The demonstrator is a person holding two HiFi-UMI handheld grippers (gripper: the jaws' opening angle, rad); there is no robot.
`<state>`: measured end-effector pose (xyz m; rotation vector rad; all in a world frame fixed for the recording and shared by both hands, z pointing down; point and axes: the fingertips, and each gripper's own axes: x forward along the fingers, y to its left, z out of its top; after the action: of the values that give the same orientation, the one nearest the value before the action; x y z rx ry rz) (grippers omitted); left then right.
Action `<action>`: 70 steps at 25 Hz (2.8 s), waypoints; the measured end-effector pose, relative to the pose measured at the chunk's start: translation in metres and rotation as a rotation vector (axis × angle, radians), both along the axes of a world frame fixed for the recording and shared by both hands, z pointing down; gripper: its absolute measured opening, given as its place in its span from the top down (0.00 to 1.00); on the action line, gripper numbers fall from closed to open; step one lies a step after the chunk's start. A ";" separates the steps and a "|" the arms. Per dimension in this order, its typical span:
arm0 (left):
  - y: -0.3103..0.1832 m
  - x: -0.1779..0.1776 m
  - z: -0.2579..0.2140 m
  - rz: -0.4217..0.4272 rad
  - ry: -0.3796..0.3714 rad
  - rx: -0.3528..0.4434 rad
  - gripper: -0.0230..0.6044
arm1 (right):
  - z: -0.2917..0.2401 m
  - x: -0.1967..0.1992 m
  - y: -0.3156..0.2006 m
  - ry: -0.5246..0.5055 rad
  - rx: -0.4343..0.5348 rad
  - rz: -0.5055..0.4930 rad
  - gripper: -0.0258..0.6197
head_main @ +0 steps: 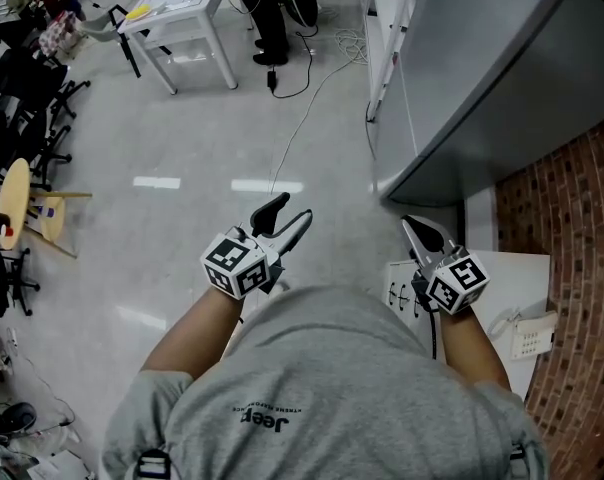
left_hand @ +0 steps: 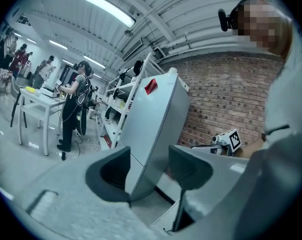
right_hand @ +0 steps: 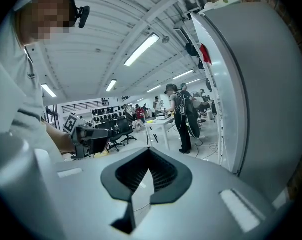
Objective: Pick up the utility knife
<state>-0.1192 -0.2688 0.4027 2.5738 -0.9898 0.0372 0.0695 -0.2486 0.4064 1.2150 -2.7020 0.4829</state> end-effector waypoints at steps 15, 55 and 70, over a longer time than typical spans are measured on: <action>-0.009 0.028 0.006 0.088 -0.066 -0.006 0.56 | -0.001 0.037 -0.001 -0.007 0.007 0.103 0.94; 0.133 0.497 0.201 1.017 -0.584 -0.099 0.56 | 0.091 0.379 0.222 -0.074 -0.123 0.853 0.95; 0.151 0.523 0.282 1.057 -0.909 -0.125 0.60 | 0.115 0.397 0.249 -0.101 -0.140 0.889 0.95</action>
<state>0.4038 -0.1181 0.6846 2.6141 0.2960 1.5464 0.4667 0.0006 0.5215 2.3464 -1.9977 0.8115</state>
